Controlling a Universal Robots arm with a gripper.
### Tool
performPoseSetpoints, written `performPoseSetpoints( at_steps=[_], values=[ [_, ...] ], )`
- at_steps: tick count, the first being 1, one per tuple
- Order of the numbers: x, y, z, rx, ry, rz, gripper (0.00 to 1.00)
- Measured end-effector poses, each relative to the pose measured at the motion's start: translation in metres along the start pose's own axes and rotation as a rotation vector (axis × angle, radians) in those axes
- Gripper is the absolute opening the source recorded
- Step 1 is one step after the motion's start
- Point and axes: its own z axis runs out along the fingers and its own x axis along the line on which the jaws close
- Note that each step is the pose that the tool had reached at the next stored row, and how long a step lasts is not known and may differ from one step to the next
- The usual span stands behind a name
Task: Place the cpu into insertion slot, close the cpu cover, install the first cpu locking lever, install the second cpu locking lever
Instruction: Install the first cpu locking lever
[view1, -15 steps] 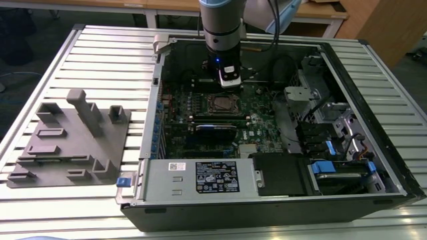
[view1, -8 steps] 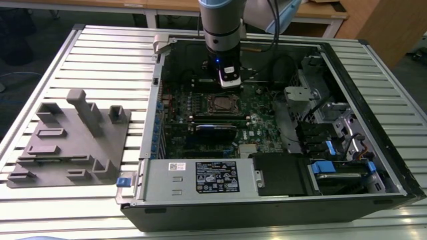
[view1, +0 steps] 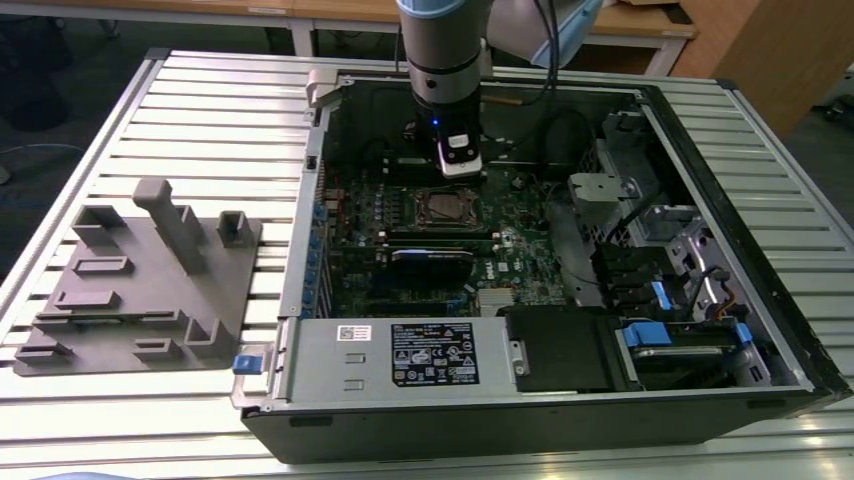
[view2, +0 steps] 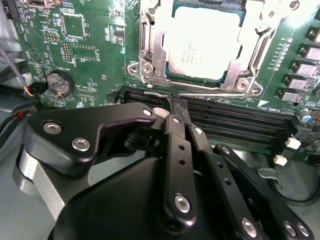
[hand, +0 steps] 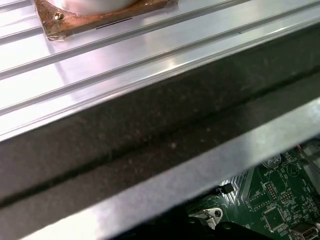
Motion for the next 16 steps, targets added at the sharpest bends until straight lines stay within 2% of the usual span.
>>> performPoseSetpoints(
  at_steps=[16],
  values=[
    [-0.0015, -0.0029, 0.0007, -0.0001, 0.0000, 0.000, 0.11]
  ],
)
